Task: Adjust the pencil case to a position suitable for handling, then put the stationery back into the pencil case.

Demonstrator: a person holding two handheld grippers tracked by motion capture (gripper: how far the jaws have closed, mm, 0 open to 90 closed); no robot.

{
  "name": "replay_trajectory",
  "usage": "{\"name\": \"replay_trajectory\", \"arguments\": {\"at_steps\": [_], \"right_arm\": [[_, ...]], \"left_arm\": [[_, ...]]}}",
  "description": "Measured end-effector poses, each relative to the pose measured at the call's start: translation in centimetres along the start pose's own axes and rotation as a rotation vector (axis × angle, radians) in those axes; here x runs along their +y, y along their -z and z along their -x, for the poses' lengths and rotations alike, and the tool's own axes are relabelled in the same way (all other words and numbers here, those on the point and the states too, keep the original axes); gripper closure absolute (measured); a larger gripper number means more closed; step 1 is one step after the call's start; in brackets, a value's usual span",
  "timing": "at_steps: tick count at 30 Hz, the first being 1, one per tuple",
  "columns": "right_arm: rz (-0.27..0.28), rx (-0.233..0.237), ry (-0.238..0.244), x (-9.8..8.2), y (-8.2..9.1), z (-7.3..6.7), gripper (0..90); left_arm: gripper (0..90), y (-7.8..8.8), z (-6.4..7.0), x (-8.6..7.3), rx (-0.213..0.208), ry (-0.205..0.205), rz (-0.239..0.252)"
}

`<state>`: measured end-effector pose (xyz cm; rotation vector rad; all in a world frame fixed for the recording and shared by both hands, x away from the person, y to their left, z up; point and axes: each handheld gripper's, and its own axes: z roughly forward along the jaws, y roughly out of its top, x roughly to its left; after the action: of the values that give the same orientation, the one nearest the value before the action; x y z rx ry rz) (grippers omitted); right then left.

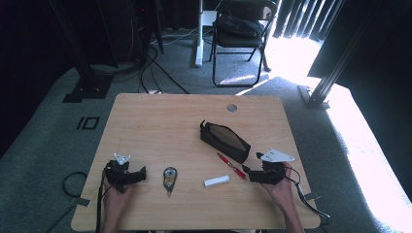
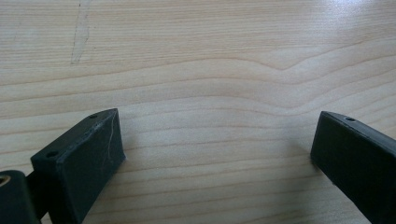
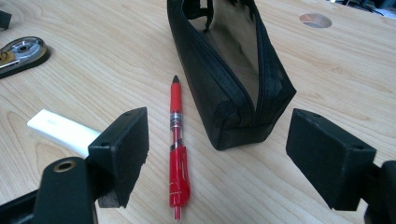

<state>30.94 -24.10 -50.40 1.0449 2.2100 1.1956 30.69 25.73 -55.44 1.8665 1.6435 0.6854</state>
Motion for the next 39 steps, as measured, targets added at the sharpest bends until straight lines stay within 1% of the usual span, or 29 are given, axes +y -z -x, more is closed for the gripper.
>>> {"name": "replay_trajectory", "arguments": {"at_steps": [6, 9, 12, 16, 19, 24, 27, 32, 39], "right_arm": [[-0.008, 0.003, 0.004, -0.2, -0.3, -0.2, 20.7], [-0.007, 0.018, 0.003, -0.3, -0.4, -0.4, 20.5], [-0.017, 0.023, 0.005, -0.4, -0.6, -0.6, 20.6], [-0.022, 0.027, 0.017, -0.6, -0.8, -1.0, 22.8], [-0.025, 0.036, 0.024, -0.8, -1.0, -1.3, 27.3], [-0.04, 0.068, 0.039, -1.1, -1.5, -1.7, 42.5], [-0.048, 0.079, 0.04, -1.1, -1.7, -1.8, 48.3], [-0.055, 0.085, 0.043, -1.2, -1.9, -1.8, 52.1], [-0.082, 0.086, 0.046, -1.3, -2.7, -1.8, 55.4]], "left_arm": [[2.6, 0.0, 0.0, 0.0, 0.0, 0.0, 0.0], [2.6, 0.0, 0.0, 0.0, 0.0, 0.0, 0.0], [2.6, 0.0, 0.0, 0.0, 0.0, 0.0, -0.001], [2.6, 0.0, 0.0, 0.0, 0.0, 0.0, 0.0], [2.6, 0.0, 0.0, 0.0, 0.0, 0.0, 0.0], [2.6, 0.0, 0.0, 0.0, 0.0, 0.0, 0.0], [2.6, 0.0, 0.0, 0.0, 0.0, 0.0, 0.0], [2.6, 0.0, 0.0, 0.0, 0.0, 0.0, 0.0], [2.6, 0.0, 0.0, 0.0, 0.0, 0.0, 0.0]]}}
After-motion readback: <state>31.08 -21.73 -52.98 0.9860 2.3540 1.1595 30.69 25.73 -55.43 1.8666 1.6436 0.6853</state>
